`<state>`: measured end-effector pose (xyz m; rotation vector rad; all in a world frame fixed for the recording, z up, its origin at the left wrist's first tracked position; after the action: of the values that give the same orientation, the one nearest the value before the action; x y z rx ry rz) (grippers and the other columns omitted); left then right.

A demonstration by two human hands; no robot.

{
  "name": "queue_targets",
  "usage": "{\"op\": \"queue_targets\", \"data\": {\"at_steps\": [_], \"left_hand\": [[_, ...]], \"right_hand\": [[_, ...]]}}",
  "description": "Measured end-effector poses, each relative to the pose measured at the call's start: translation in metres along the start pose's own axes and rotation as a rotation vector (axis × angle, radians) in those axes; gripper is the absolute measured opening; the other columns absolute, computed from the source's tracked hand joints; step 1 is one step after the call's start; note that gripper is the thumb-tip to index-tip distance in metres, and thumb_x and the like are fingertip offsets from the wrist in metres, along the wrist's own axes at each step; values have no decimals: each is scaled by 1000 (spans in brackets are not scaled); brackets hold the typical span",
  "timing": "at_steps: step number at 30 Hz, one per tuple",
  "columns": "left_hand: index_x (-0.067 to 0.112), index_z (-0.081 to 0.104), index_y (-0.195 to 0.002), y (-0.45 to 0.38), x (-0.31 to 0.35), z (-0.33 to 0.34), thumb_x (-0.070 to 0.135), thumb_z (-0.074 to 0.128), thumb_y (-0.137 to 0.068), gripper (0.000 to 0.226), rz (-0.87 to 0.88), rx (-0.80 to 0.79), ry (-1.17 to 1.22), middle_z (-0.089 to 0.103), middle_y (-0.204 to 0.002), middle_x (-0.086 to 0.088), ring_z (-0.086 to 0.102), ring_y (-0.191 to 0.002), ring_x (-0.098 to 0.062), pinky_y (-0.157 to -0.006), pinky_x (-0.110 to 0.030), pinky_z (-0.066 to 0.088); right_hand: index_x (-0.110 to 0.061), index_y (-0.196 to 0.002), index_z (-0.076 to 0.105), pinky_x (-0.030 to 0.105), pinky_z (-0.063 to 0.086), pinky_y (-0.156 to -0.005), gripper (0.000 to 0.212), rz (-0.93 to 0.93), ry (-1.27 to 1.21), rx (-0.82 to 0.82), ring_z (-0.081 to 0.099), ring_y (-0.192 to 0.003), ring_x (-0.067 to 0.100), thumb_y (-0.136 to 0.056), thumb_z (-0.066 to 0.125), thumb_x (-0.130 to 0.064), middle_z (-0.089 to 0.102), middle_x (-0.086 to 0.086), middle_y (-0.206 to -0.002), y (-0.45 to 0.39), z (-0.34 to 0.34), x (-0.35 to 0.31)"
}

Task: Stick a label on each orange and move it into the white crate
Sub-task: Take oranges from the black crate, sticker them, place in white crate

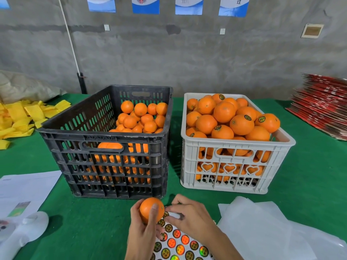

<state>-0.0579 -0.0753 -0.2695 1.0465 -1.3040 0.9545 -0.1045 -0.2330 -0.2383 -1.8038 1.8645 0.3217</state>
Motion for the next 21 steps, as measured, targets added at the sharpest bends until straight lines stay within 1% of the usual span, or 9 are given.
{"op": "queue_targets", "data": {"at_steps": [1,3,5,8,11,14,16,19,21], "left_hand": [[34,45,-125,0,0,0,55,61,-86,47,-2,1,0,75,-74,-9,70,-57,-38,-55,-39,59],[35,45,-124,-1,-1,0,54,61,-87,45,-2,2,0,75,-73,-9,70,-57,-39,-56,-42,60],[35,45,-125,-1,-2,0,54,60,-88,45,2,-1,-3,74,-72,-11,70,-57,-39,-56,-41,60],[33,44,-128,-1,-4,-1,54,60,-89,47,2,-7,-10,74,-71,-15,70,-56,-37,-53,-35,59],[33,43,-129,0,-4,0,56,60,-88,50,-1,-14,-10,74,-71,-17,70,-56,-36,-54,-34,58],[32,43,-130,-2,-5,0,58,58,-87,52,-9,-17,-20,74,-70,-17,69,-55,-36,-60,-39,59],[32,44,-129,-3,-5,1,60,57,-86,54,-11,-19,-34,74,-69,-15,69,-54,-34,-59,-37,58],[34,47,-124,-3,-4,0,64,57,-83,51,-2,-17,-42,75,-69,-12,69,-52,-31,-53,-31,57],[36,46,-122,-5,-5,0,66,57,-82,51,-14,-29,-30,74,-69,-15,69,-53,-33,-56,-36,59]], "right_hand": [[-42,-124,69,24,44,-76,48,-39,48,11,45,-71,-3,-91,48,-69,52,-20,-106,1,-1,-4],[-40,-119,73,25,45,-75,40,-134,146,69,44,-75,-1,-95,50,-62,56,-19,-102,4,-4,-12],[-38,-110,77,24,48,-70,26,-244,232,157,51,-79,2,-97,58,-51,61,-19,-98,8,-9,-21],[-35,-101,78,21,47,-70,22,-289,250,184,56,-83,4,-99,58,-43,65,-19,-96,10,-10,-26],[-34,-100,75,20,50,-81,18,-120,19,123,58,-94,1,-97,58,-40,65,-21,-105,8,-10,-17],[-34,-94,74,22,53,-85,12,107,-500,221,64,-98,9,-94,63,-39,68,-22,-114,7,-22,-3],[-30,-91,78,24,53,-88,13,175,-746,226,66,-101,10,-95,67,-36,68,-20,-122,3,-20,-5],[-32,-89,77,24,51,-89,10,172,-669,187,64,-104,4,-94,70,-37,63,-27,-125,0,-11,-16],[-35,-89,76,25,50,-92,6,175,-610,231,61,-111,2,-93,72,-37,61,-29,-127,1,-9,-16]]}}
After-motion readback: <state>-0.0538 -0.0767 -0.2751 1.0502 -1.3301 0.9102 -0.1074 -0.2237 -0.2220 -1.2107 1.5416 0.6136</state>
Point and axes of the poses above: each hand's wrist, its own y-axis away from the middle knuckle, its own z-axis out of the palm, x = y × z, the point moved 9 cm from there along -y, towards the middle knuckle
